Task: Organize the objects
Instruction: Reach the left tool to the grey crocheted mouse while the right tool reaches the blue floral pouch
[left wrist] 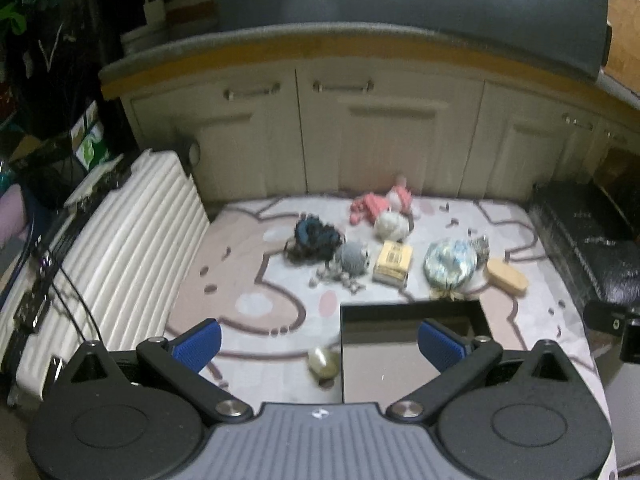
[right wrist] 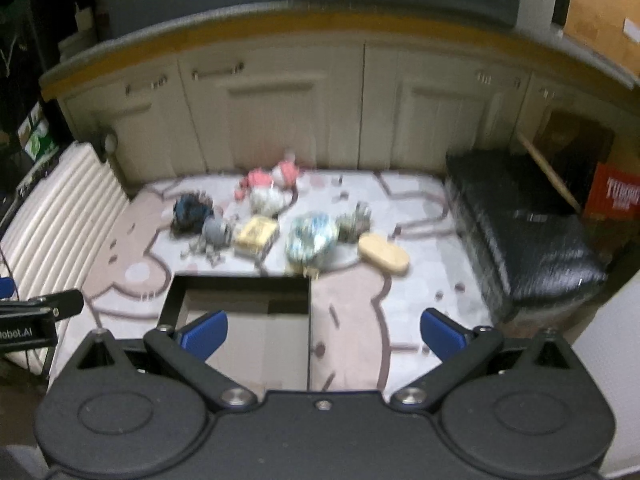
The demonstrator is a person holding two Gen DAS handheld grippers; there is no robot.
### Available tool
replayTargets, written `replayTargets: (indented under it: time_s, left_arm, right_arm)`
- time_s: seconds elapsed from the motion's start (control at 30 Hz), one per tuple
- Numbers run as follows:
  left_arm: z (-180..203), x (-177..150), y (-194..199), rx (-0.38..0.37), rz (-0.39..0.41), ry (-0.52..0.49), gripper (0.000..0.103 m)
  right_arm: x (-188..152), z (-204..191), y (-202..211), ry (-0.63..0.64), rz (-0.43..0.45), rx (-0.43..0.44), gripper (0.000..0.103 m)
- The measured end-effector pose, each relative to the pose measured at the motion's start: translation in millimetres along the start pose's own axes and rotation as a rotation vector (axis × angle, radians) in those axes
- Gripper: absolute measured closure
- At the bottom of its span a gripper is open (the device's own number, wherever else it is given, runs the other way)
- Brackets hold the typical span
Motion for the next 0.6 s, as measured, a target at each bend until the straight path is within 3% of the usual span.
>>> replayTargets:
  time_s: [0.27,0.6]
  left_arm:
    - [5,55,5,0.02,0.094,-0.003,0.0]
    - [6,104,-12,0.03,0.143,0.006,0.0]
  right_arm:
    - [57,8,9,-0.026,0.12,-0.01,0.0]
    - [101,2,-10,-0.004,0.158,-0.012,0.0]
Point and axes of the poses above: each gripper's, at about its wrist camera, not at the fingertips, and y roughly against the way its jaws point, z to its right, x to its top, the point moved 9 cm from there along -y, roughly the way its jaws point, and after that the axes turned 2 degrees about -z, right-handed, at the moved point
